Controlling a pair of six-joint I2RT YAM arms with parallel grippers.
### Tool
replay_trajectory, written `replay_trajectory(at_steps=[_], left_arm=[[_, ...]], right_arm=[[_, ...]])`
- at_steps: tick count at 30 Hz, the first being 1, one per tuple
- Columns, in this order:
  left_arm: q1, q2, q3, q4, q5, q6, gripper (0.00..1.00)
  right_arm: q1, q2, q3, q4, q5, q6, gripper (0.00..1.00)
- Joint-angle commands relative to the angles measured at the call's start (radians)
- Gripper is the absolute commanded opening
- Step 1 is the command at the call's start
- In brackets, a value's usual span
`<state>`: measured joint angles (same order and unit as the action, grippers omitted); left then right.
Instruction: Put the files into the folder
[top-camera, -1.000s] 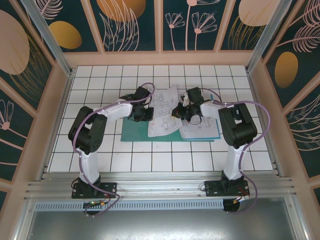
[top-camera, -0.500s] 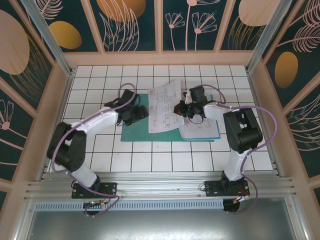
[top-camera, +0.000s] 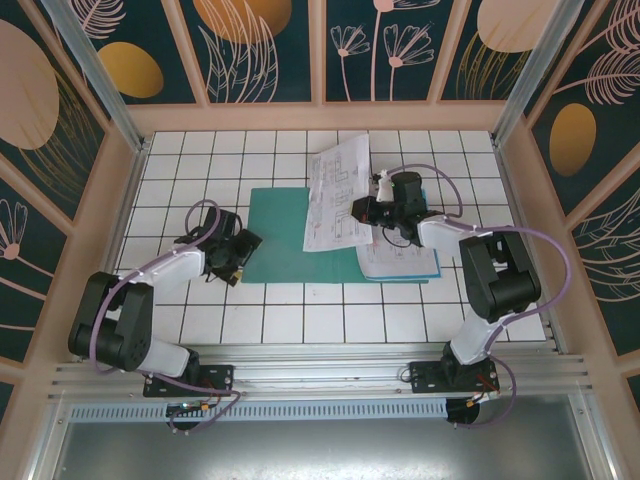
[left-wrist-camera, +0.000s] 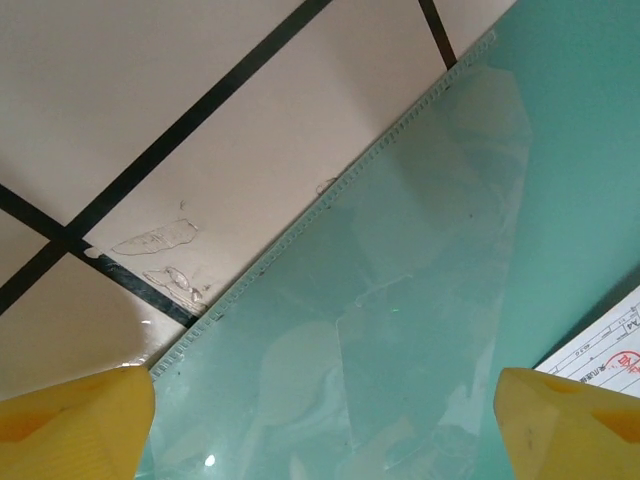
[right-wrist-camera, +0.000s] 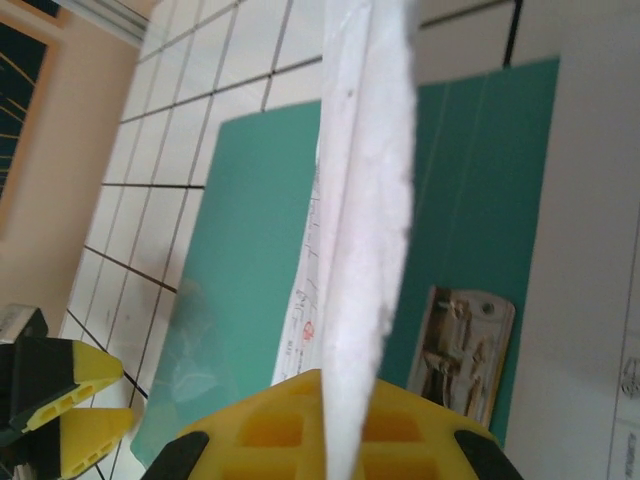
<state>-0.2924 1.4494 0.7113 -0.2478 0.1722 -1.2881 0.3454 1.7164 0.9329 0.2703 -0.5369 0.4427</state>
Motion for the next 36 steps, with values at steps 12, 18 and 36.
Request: replay_trajectory(at_steps=[12, 18, 36], left_arm=[[0.008, 0.033, -0.027, 0.095, 0.090, -0.065, 0.88], [0.008, 0.032, -0.036, 0.070, 0.077, -0.045, 0.88], [0.008, 0.040, -0.064, 0.070, 0.070, -0.028, 0.88]], right_arm=[[-0.013, -0.059, -0.084, 0.194, -0.053, -0.042, 0.00], [-0.012, -0.064, -0.101, 0.229, -0.068, -0.044, 0.00], [0.007, -0.053, -0.140, 0.249, -0.147, -0.047, 0.00]])
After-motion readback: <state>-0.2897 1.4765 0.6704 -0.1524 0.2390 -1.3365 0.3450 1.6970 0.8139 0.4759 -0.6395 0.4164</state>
